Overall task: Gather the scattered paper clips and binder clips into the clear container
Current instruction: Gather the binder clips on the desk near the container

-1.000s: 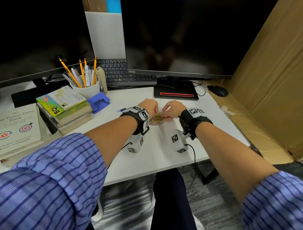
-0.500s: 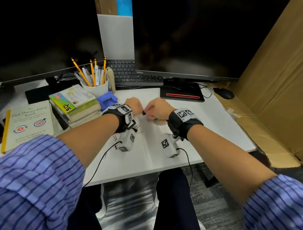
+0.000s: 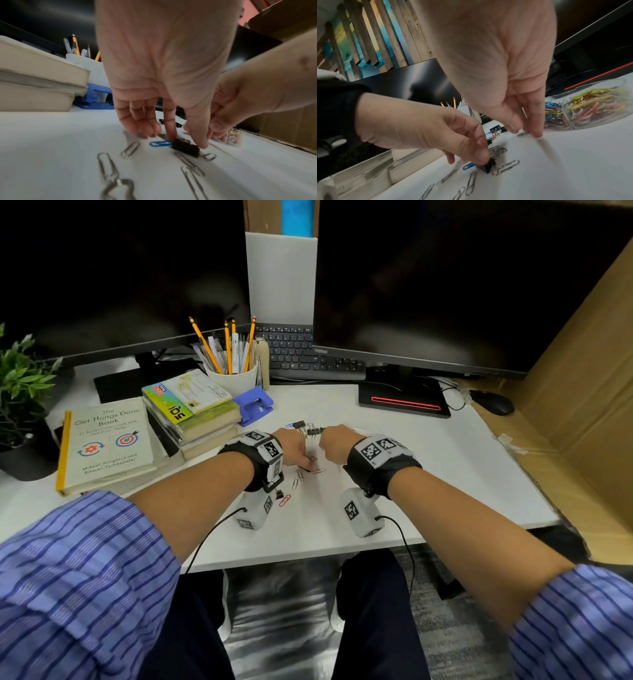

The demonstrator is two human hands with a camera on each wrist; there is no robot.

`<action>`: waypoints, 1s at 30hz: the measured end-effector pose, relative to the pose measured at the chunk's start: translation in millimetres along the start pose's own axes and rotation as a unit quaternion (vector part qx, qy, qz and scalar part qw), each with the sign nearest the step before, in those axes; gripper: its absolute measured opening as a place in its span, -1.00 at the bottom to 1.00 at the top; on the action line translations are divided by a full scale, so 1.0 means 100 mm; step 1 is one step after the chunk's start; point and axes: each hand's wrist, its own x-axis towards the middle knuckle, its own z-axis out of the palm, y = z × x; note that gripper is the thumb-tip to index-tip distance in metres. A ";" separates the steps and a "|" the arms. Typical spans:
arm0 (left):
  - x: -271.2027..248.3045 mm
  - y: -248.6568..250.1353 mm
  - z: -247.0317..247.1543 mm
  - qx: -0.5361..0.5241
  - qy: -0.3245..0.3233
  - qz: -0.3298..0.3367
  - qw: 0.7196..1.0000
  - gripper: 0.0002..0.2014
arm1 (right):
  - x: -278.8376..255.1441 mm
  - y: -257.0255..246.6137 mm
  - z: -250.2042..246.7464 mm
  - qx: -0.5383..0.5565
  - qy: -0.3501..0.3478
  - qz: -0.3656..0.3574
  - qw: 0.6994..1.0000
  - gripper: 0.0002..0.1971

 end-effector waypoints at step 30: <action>-0.21 -0.22 -0.19 0.047 -0.063 -0.044 0.996 -0.76 | 0.03 -0.18 0.11 0.069 -0.054 -0.116 0.989 -0.35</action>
